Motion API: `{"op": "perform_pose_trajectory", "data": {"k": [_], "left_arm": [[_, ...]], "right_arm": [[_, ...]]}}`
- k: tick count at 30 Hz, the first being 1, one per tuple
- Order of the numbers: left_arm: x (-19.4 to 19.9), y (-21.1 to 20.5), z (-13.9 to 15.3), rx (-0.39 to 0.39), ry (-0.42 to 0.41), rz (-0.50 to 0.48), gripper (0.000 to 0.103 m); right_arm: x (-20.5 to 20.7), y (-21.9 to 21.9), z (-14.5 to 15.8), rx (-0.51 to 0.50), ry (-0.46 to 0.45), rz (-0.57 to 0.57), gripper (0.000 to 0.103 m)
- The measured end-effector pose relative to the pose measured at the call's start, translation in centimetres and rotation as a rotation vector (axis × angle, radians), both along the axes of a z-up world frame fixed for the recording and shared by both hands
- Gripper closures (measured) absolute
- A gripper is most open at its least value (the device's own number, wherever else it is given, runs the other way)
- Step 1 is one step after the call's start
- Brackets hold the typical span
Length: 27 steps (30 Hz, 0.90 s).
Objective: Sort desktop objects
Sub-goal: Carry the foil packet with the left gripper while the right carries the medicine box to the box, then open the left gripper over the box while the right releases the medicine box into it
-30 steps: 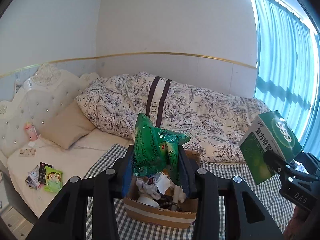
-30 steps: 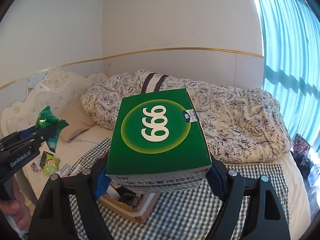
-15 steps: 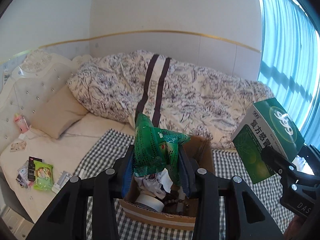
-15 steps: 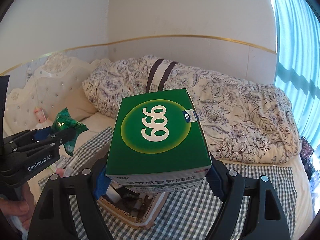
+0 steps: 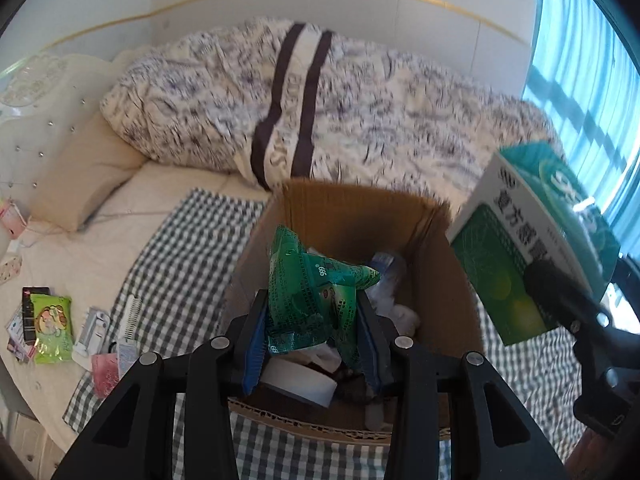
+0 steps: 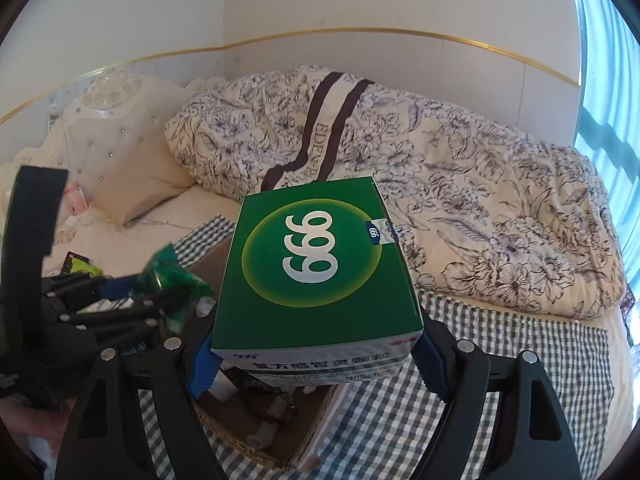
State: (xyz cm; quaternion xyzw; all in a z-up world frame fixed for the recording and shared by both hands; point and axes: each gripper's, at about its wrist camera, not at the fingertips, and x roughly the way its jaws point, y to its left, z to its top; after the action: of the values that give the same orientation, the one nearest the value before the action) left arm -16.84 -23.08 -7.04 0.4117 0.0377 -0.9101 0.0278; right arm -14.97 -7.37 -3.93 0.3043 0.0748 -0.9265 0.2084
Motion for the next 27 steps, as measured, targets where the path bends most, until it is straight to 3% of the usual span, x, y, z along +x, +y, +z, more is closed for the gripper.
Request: {"op": "perform_pose_trajectory", "data": {"k": [11, 14, 17, 27], "left_arm": [[-2.6, -1.8, -4.4, 0.086, -0.114, -0.011, 0.06], [-2.7, -2.3, -4.6, 0.107, -0.101, -0.005, 0.056], [-2.6, -2.8, -4.4, 0.119, -0.078, 0.017, 0.045], [-1.8, -4.0, -1.9, 0.12, 0.03, 0.075, 0.045]], "right_arm": [[-2.2, -2.1, -3.7, 0.043, -0.069, 0.029, 0.024], [-2.7, -2.4, -4.4, 0.046, -0.082, 0.034, 0.024], [-3.1, -2.8, -5.1, 0.052, -0.095, 0.037, 0.024], [-2.9, -4.5, -6.1, 0.087, -0.105, 0.078, 0.023]]}}
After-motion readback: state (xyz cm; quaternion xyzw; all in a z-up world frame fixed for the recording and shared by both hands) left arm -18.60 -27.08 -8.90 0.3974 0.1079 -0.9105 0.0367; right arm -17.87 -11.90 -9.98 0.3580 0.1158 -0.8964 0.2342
